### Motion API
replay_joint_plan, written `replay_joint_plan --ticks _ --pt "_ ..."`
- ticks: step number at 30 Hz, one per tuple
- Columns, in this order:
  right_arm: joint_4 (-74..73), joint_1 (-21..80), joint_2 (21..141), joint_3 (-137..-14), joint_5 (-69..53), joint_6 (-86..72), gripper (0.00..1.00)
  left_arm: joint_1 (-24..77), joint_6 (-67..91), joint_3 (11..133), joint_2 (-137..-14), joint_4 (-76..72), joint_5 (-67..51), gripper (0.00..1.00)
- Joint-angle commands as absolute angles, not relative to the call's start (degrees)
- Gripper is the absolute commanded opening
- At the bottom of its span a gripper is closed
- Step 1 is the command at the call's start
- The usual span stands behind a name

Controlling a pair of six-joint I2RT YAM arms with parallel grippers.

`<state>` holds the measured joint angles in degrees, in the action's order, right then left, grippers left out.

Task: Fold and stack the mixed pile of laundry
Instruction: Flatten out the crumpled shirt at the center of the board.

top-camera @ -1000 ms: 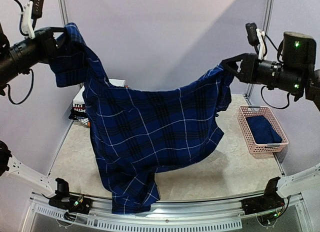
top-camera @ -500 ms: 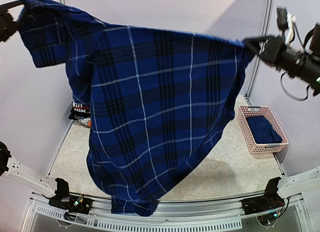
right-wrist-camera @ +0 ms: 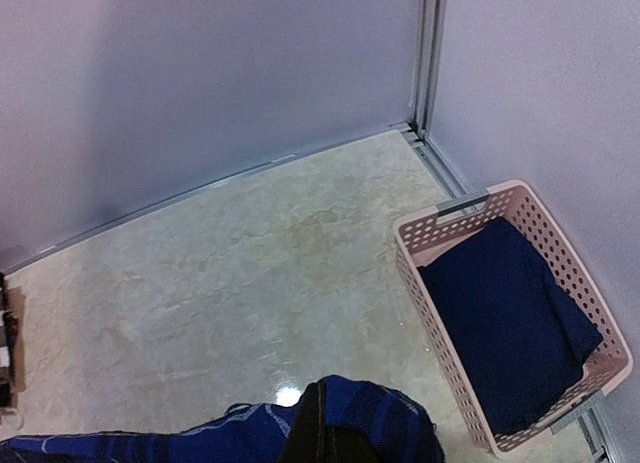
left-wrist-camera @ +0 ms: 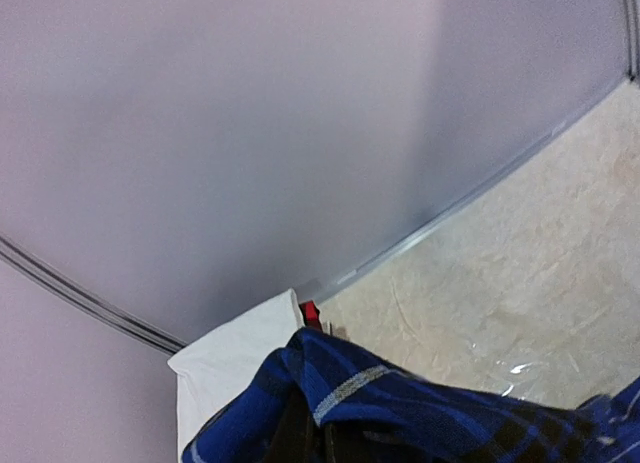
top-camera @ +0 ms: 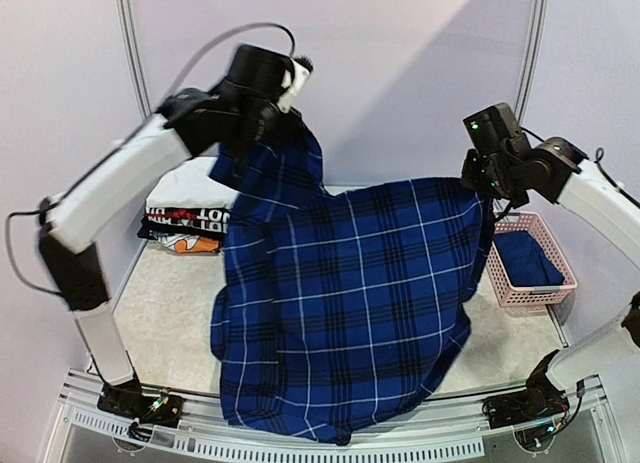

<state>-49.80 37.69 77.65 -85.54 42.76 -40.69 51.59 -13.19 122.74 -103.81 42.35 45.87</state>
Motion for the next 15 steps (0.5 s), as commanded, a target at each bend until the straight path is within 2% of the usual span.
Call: replay_joint_plan --ticks 1,5,10,15 --pt "-50.52 34.5 82.27 -86.7 42.13 -40.52 0.0 45.19 -7.92 130.2 -112.17 50.44 36.04 0.0" --pt "-47.46 34.37 82.93 -84.65 39.45 -39.05 0.0 44.3 -7.16 129.58 -115.42 49.55 34.63 0.0" --pt "-47.71 34.41 80.37 -83.83 37.63 -38.17 0.0 44.25 -6.37 127.45 -114.59 48.17 33.08 0.0" --pt "-48.67 34.39 77.69 -81.65 37.31 -39.3 0.0 44.42 -5.48 124.68 -111.49 48.02 36.39 0.0"
